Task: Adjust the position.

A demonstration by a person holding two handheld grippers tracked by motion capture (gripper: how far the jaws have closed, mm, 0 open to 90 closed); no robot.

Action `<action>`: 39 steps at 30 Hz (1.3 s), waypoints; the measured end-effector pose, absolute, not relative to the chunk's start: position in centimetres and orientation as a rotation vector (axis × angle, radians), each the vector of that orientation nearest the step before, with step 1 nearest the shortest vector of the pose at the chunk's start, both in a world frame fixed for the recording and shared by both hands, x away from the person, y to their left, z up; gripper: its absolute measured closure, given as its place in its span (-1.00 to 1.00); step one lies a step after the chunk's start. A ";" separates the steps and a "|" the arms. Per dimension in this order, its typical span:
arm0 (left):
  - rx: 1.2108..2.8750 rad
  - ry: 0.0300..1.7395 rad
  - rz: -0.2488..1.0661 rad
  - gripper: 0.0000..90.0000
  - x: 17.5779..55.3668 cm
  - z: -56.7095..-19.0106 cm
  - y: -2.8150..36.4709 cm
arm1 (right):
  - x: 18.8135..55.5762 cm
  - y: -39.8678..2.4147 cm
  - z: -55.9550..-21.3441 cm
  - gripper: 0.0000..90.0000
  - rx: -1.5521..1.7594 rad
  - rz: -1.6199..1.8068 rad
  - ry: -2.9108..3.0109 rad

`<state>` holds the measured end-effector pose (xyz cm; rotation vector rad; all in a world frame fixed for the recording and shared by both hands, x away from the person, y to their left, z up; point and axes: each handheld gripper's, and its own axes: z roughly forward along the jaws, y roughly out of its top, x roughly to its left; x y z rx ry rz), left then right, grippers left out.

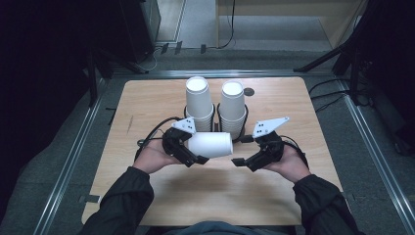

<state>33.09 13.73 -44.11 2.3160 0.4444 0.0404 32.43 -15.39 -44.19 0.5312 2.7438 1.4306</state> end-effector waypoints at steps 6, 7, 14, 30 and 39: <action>2.342 0.452 0.037 -0.78 33.1 -44.0 13.4 | 32.3 -15.6 -44.4 -0.67 0.479 1.380 2.738; 2.346 0.451 0.040 -0.78 33.0 -44.0 13.4 | 32.3 -15.6 -44.4 -0.67 0.479 1.380 2.738; 2.402 0.499 0.026 -0.78 33.3 -44.4 12.9 | 32.1 -15.6 -44.5 -0.67 0.457 1.338 2.746; 2.522 0.419 -0.071 -0.78 33.9 -46.1 10.2 | 32.2 -14.3 -45.2 -0.69 0.400 1.304 2.801; 2.572 0.370 -0.066 -0.78 33.2 -46.2 8.8 | 32.2 -12.6 -46.5 -0.69 0.287 1.210 2.890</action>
